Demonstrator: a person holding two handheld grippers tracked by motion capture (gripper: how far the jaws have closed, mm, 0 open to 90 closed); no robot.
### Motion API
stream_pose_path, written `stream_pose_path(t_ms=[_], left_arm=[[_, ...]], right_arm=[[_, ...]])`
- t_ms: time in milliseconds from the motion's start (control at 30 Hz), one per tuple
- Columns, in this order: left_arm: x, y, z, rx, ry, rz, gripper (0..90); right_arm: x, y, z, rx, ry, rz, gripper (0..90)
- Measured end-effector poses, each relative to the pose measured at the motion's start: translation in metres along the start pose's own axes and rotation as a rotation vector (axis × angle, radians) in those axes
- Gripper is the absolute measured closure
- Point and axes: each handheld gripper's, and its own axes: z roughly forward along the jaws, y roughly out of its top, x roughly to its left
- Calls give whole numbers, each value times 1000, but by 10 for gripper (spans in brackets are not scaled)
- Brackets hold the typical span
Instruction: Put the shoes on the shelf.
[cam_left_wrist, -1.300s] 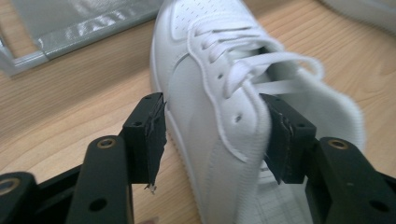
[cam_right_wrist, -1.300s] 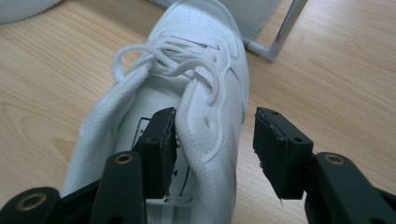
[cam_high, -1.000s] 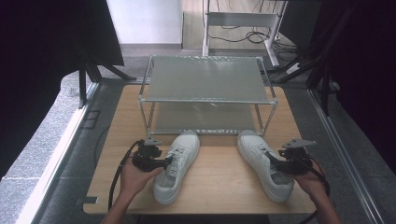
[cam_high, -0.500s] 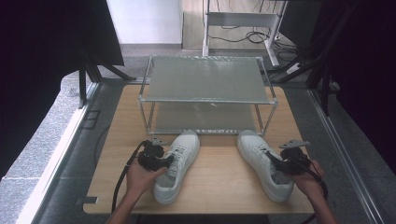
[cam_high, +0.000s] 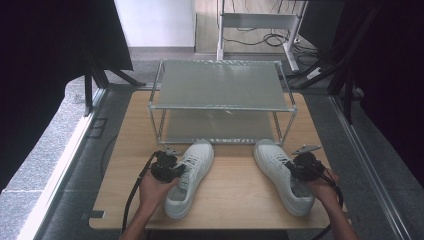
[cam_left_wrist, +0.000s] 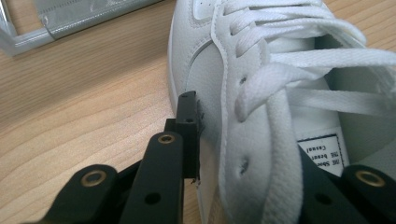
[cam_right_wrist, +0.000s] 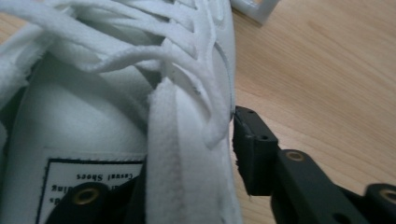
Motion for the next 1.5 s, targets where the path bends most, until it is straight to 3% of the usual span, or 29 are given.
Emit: stream_pose_path(t_ms=[200,433,600,633,667,767,833,1000,1033,1133,1200,1333,1500], left_arm=[[3,-4,0,-27,-18,-33,786],[9,-8,-3,-60,-41,-60,823],[19,-12,-4,-94,-91,-100,829],[23,-13,-5,-105,-121,-122,830],[25,-14,-6,-117,-143,-137,831],[28,-14,-9,-138,-174,-149,831],[29,-15,-14,-157,-194,-160,829],[36,-20,-33,-246,-275,-183,828],[36,-20,-33,-246,-275,-183,827],[39,-22,-45,-297,-314,-191,826],[39,-23,-48,-304,-321,-193,826],[39,-23,-57,-338,-358,-177,826],[37,-22,-63,-372,-372,-170,826]], right_arm=[[-2,-1,1,19,-15,18,822],[-5,-3,0,2,11,59,866],[-11,-7,-1,-32,45,102,872],[-15,-11,-2,-65,87,136,872],[-16,-12,-3,-78,101,143,872],[-17,-16,-7,-114,131,168,872],[-16,-20,-12,-163,178,196,872],[-12,-25,-24,-256,271,228,872],[-12,-25,-24,-256,271,228,872],[-10,-28,-33,-309,335,242,872],[-9,-28,-34,-319,343,248,871],[-5,-27,-40,-379,394,241,871],[2,-23,-46,-418,430,218,871]])
